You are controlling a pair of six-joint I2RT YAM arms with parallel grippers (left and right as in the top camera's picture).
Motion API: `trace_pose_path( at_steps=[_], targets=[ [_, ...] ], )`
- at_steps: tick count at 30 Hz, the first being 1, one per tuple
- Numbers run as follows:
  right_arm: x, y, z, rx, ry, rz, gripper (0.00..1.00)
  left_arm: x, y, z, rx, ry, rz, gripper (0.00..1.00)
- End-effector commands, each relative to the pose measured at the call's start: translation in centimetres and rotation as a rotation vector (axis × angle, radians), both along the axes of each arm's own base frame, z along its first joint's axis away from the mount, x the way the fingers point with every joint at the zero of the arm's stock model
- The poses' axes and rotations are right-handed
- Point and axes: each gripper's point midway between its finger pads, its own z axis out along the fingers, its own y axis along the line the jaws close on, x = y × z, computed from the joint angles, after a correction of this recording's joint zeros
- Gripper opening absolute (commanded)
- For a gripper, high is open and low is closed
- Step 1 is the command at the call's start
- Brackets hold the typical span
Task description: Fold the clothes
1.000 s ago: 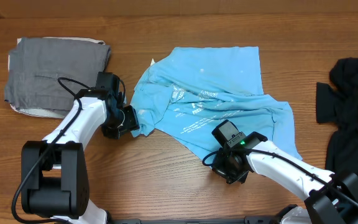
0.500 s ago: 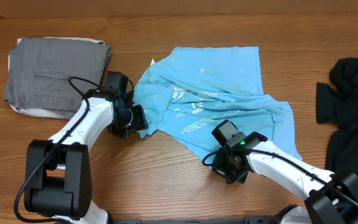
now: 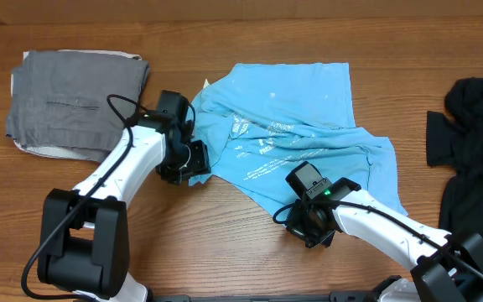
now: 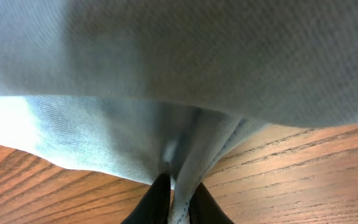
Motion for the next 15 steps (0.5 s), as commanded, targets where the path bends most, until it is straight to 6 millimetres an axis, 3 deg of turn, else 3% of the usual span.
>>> trace_pose_path(
  at_steps=[1, 10, 15],
  targets=[
    [-1.05, -1.45, -1.77, -0.072, 0.027, 0.026, 0.14, 0.55, 0.77, 0.08, 0.049, -0.017, 0.008, 0.55],
    [-1.05, -1.37, -1.77, -0.068, 0.027, 0.026, 0.14, 0.39, 1.63, -0.32, 0.099, -0.03, -0.052, 0.56],
    [-1.06, -1.38, -1.77, -0.069, 0.028, 0.026, 0.15, 0.28, 1.64, -0.43, 0.101, -0.042, -0.122, 0.49]
  ],
)
